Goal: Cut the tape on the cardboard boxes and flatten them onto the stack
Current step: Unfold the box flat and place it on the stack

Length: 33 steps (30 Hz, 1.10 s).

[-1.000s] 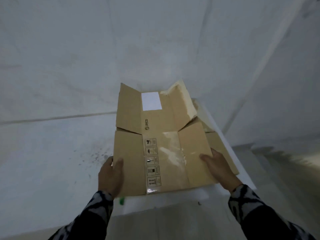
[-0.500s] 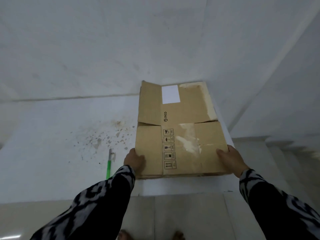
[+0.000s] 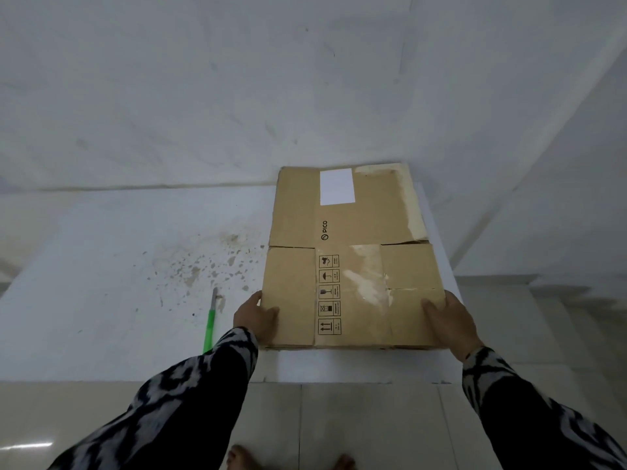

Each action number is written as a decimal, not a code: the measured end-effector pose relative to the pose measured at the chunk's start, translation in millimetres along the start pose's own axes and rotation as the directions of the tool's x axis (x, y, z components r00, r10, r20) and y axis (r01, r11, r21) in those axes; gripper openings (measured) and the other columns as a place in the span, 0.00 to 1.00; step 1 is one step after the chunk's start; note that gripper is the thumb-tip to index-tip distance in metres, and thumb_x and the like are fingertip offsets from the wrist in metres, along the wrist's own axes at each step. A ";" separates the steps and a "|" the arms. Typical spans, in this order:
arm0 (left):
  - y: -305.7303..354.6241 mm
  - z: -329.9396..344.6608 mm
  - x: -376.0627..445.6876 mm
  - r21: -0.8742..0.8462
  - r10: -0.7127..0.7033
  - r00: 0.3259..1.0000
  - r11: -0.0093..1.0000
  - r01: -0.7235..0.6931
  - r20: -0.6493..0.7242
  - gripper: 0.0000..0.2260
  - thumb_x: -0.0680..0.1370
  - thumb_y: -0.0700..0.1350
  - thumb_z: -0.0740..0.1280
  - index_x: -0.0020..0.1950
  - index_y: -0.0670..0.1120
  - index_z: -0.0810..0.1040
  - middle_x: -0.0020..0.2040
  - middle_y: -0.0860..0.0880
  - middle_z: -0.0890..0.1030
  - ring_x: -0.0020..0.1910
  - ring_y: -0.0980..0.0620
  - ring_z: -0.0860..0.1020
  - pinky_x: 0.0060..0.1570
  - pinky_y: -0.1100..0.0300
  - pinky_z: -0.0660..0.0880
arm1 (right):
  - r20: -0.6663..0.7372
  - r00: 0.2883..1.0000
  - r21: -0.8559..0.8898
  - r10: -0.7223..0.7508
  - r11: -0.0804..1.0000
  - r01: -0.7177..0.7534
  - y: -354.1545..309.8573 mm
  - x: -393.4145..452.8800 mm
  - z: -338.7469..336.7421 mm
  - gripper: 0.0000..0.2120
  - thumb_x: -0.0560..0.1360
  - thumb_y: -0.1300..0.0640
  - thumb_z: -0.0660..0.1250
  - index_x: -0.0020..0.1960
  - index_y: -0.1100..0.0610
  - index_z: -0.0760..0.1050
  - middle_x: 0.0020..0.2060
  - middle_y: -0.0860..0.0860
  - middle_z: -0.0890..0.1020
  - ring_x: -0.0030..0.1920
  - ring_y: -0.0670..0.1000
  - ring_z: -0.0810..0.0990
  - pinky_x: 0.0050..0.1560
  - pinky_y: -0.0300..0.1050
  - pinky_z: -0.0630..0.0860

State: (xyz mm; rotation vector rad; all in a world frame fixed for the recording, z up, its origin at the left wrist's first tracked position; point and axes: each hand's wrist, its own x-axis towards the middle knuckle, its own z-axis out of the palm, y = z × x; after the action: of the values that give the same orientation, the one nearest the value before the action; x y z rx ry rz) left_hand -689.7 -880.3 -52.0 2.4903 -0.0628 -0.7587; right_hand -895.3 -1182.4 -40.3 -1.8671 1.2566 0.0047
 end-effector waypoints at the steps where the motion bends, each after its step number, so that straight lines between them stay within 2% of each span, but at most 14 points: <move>1: -0.7 1.2 0.1 0.011 -0.003 1.000 1.000 0.003 -0.004 0.26 0.80 0.50 0.65 0.76 0.47 0.65 0.66 0.43 0.77 0.65 0.42 0.74 0.64 0.53 0.69 | -0.005 1.000 -0.009 0.001 1.000 -0.001 0.2 0.5 1.1 0.26 0.80 0.48 0.62 0.75 0.56 0.64 0.68 0.57 0.73 0.65 0.61 0.72 0.64 0.53 0.70; 5: 0.4 3.2 5.1 0.005 -0.070 0.998 0.998 0.070 -0.006 0.26 0.79 0.52 0.66 0.76 0.49 0.66 0.68 0.40 0.73 0.63 0.39 0.74 0.64 0.52 0.71 | -0.072 0.996 -0.059 0.050 0.997 -0.055 0.0 1.4 4.8 0.28 0.78 0.45 0.64 0.74 0.55 0.65 0.68 0.61 0.68 0.66 0.65 0.68 0.65 0.57 0.69; 8: 6.8 3.7 6.6 0.049 -0.098 0.995 0.994 0.098 -0.003 0.23 0.78 0.52 0.65 0.72 0.48 0.69 0.68 0.39 0.70 0.62 0.37 0.73 0.65 0.49 0.71 | -0.083 0.995 -0.006 0.063 0.998 -0.064 -1.7 -1.1 7.1 0.30 0.78 0.47 0.65 0.76 0.55 0.62 0.72 0.59 0.61 0.68 0.64 0.66 0.66 0.56 0.68; 11: 12.1 7.4 7.2 0.086 -0.047 0.998 0.995 0.043 0.049 0.23 0.80 0.50 0.64 0.72 0.41 0.66 0.69 0.41 0.72 0.67 0.39 0.71 0.65 0.51 0.68 | -0.003 0.999 0.007 0.038 0.999 -0.038 -2.4 -2.3 12.1 0.30 0.81 0.51 0.59 0.79 0.58 0.55 0.75 0.58 0.63 0.72 0.61 0.65 0.68 0.53 0.64; 13: 13.0 9.7 7.9 0.117 -0.056 0.997 0.992 0.050 0.050 0.23 0.80 0.50 0.63 0.71 0.40 0.65 0.69 0.40 0.72 0.67 0.39 0.71 0.63 0.52 0.68 | 0.026 0.998 0.002 0.055 0.998 -0.055 -0.3 -1.8 14.2 0.30 0.82 0.50 0.57 0.80 0.57 0.52 0.76 0.57 0.63 0.73 0.61 0.64 0.70 0.53 0.62; 17: 12.2 11.9 7.4 0.157 -0.067 0.996 0.986 0.057 0.060 0.21 0.81 0.51 0.63 0.68 0.40 0.66 0.66 0.39 0.74 0.64 0.39 0.73 0.58 0.52 0.70 | 0.071 0.994 -0.031 0.086 0.996 -0.084 2.0 0.9 13.5 0.31 0.83 0.48 0.56 0.81 0.57 0.49 0.77 0.57 0.61 0.74 0.61 0.62 0.72 0.54 0.61; 22: 9.3 9.0 8.7 0.188 -0.053 0.995 0.982 0.037 0.084 0.22 0.80 0.53 0.63 0.68 0.41 0.66 0.67 0.40 0.73 0.64 0.39 0.73 0.60 0.51 0.70 | 0.075 0.994 -0.028 0.081 0.996 -0.080 5.2 4.8 16.0 0.31 0.83 0.47 0.56 0.81 0.56 0.48 0.77 0.58 0.62 0.74 0.62 0.63 0.71 0.54 0.61; 24: 7.4 3.8 5.4 0.189 -0.037 0.994 0.982 0.017 0.103 0.24 0.81 0.54 0.63 0.71 0.42 0.64 0.68 0.40 0.73 0.65 0.39 0.73 0.60 0.50 0.71 | 0.064 0.994 -0.022 0.086 0.996 -0.085 7.4 5.2 16.9 0.31 0.83 0.47 0.57 0.81 0.56 0.49 0.76 0.59 0.63 0.73 0.63 0.64 0.71 0.55 0.61; 26: 2.8 -3.7 -2.5 0.180 -0.018 0.994 0.984 -0.002 0.110 0.29 0.81 0.55 0.61 0.77 0.42 0.58 0.71 0.40 0.70 0.67 0.39 0.71 0.63 0.50 0.71 | 0.010 0.996 -0.033 0.085 0.996 -0.085 5.0 1.9 16.7 0.32 0.82 0.47 0.59 0.80 0.56 0.53 0.75 0.60 0.64 0.72 0.64 0.65 0.71 0.57 0.63; 29: -11.7 -18.0 -17.6 0.150 0.030 0.996 0.988 -0.042 0.081 0.32 0.83 0.57 0.57 0.80 0.41 0.50 0.78 0.43 0.62 0.75 0.44 0.64 0.70 0.53 0.64 | -0.237 0.971 -0.048 -0.032 0.999 0.021 -8.0 -14.9 21.0 0.27 0.78 0.49 0.58 0.75 0.57 0.65 0.71 0.62 0.68 0.67 0.67 0.69 0.67 0.61 0.67; 31: -25.8 -27.7 -24.8 0.150 0.068 0.996 0.986 -0.077 0.064 0.30 0.84 0.56 0.56 0.80 0.42 0.53 0.79 0.45 0.60 0.77 0.46 0.61 0.72 0.53 0.60 | -0.420 0.891 -0.041 -0.174 0.984 0.174 -21.8 -35.4 29.8 0.23 0.74 0.56 0.57 0.68 0.58 0.74 0.63 0.63 0.74 0.61 0.67 0.72 0.62 0.60 0.69; 33: -41.3 -38.8 -30.4 0.139 0.093 0.993 0.985 -0.102 0.072 0.26 0.84 0.55 0.57 0.79 0.44 0.59 0.78 0.47 0.63 0.75 0.47 0.63 0.71 0.54 0.61 | -0.490 0.834 0.000 -0.253 0.957 0.291 -34.9 -59.5 45.8 0.17 0.74 0.62 0.58 0.60 0.59 0.79 0.57 0.61 0.78 0.56 0.65 0.75 0.57 0.56 0.71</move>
State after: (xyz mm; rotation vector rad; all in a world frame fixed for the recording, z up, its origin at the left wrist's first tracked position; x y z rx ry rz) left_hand -699.1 -820.6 -30.2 2.5748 -0.2691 -0.8194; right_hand -878.5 -1103.8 -20.7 -2.0356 1.2748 -0.6999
